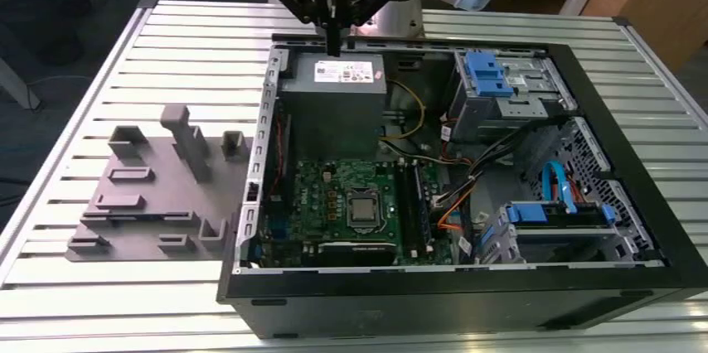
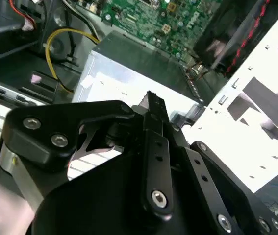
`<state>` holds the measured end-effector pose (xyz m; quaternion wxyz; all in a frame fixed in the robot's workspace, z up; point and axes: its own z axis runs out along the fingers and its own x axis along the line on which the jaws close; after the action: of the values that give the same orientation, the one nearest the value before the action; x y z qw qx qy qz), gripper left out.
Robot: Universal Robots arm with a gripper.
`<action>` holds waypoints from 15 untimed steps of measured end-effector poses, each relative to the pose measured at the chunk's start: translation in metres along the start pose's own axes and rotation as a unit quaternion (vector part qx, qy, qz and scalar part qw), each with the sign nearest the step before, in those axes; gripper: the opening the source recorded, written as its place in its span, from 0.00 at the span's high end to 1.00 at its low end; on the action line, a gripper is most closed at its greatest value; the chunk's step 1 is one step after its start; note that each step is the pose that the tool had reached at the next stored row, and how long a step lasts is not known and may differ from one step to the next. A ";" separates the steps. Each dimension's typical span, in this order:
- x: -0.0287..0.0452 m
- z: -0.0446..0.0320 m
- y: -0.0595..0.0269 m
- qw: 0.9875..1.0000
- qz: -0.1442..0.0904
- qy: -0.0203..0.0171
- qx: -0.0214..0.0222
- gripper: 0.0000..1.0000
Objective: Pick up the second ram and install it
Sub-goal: 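Reach for the second ram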
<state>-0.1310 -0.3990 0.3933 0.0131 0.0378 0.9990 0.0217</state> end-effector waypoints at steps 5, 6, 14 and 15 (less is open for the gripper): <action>0.0211 -0.0001 -0.0016 1.000 0.000 0.000 0.000 0.93; 0.0252 -0.0001 -0.0019 1.000 0.000 0.000 0.000 0.93; 0.0612 0.0003 -0.0047 1.000 0.000 0.000 0.000 0.93; 0.0657 0.0004 -0.0050 1.000 0.000 0.000 0.000 0.93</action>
<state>-0.1968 -0.3989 0.3911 0.0133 0.0378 0.9990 0.0213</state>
